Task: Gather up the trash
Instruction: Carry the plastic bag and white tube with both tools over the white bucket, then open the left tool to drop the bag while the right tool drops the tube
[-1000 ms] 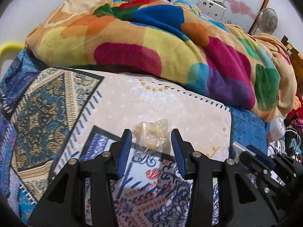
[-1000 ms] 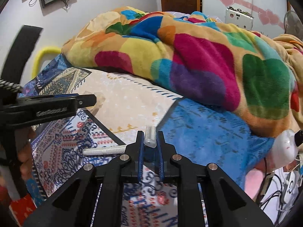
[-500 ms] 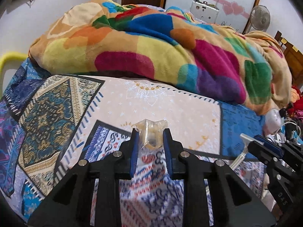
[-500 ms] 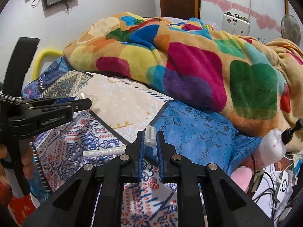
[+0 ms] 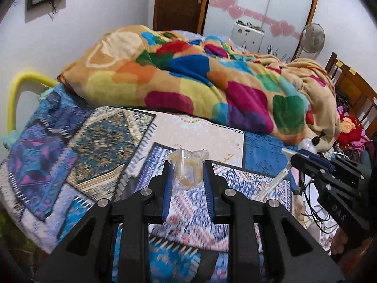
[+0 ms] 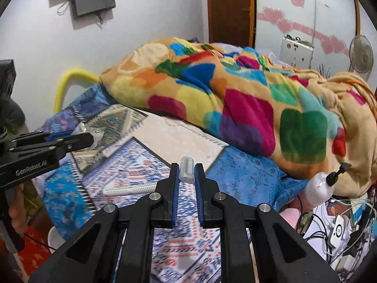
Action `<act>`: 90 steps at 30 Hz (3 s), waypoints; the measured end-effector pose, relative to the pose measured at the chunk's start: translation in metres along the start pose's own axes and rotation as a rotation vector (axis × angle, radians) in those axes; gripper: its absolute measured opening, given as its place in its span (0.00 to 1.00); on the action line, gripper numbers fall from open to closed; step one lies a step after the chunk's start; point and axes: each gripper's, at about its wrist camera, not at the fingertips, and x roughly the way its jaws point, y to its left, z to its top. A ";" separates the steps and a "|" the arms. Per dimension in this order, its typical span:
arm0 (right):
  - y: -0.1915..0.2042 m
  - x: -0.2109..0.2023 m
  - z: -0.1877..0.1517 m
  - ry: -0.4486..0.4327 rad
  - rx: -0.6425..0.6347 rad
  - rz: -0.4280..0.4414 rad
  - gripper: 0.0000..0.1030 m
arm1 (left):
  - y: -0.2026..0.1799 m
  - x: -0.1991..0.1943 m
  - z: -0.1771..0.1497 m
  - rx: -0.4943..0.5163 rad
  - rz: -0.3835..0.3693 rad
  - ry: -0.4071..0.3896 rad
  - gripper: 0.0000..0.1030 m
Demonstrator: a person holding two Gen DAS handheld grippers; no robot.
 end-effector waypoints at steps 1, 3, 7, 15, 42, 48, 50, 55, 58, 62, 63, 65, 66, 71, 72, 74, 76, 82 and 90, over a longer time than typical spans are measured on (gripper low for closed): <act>0.006 -0.007 0.001 -0.009 -0.007 0.001 0.11 | 0.003 -0.014 -0.003 -0.004 0.000 -0.010 0.23; 0.015 -0.018 0.002 -0.020 -0.018 0.007 0.11 | 0.006 -0.032 -0.007 -0.011 0.002 -0.022 0.24; 0.041 -0.045 0.005 -0.053 -0.047 0.023 0.11 | 0.019 -0.075 -0.021 -0.025 0.012 -0.056 0.24; 0.097 -0.081 -0.002 -0.084 -0.097 0.086 0.11 | 0.055 -0.141 -0.064 -0.062 0.084 -0.099 0.24; 0.323 -0.046 -0.091 0.116 -0.322 0.356 0.11 | 0.267 -0.219 -0.290 -0.397 0.331 0.035 0.24; 0.372 -0.021 -0.119 0.205 -0.385 0.386 0.11 | 0.303 -0.209 -0.343 -0.462 0.362 0.098 0.24; 0.389 -0.012 -0.130 0.234 -0.419 0.391 0.11 | 0.314 -0.204 -0.361 -0.492 0.367 0.123 0.24; 0.425 0.015 -0.156 0.308 -0.492 0.398 0.11 | 0.332 -0.192 -0.397 -0.549 0.376 0.176 0.24; 0.442 0.033 -0.169 0.362 -0.524 0.404 0.11 | 0.338 -0.185 -0.411 -0.560 0.385 0.201 0.24; 0.465 0.054 -0.183 0.406 -0.587 0.411 0.11 | 0.341 -0.173 -0.425 -0.608 0.360 0.223 0.24; 0.470 0.057 -0.185 0.411 -0.601 0.414 0.11 | 0.342 -0.170 -0.428 -0.617 0.357 0.226 0.24; 0.479 0.064 -0.186 0.432 -0.614 0.430 0.12 | 0.342 -0.165 -0.429 -0.628 0.349 0.233 0.24; 0.482 0.066 -0.186 0.451 -0.612 0.446 0.15 | 0.342 -0.162 -0.430 -0.631 0.345 0.237 0.24; 0.490 0.079 -0.187 0.529 -0.604 0.471 0.29 | 0.341 -0.147 -0.423 -0.618 0.333 0.258 0.24; 0.490 0.078 -0.187 0.514 -0.619 0.456 0.29 | 0.342 -0.145 -0.420 -0.616 0.328 0.260 0.24; 0.486 0.077 -0.185 0.502 -0.632 0.448 0.29 | 0.342 -0.139 -0.414 -0.612 0.314 0.263 0.24; 0.478 0.076 -0.182 0.500 -0.610 0.448 0.29 | 0.342 -0.133 -0.406 -0.610 0.307 0.274 0.31; 0.451 0.072 -0.170 0.501 -0.552 0.446 0.29 | 0.345 -0.127 -0.393 -0.627 0.369 0.308 0.55; 0.423 0.028 -0.158 0.436 -0.500 0.464 0.29 | 0.325 -0.170 -0.380 -0.621 0.391 0.240 0.55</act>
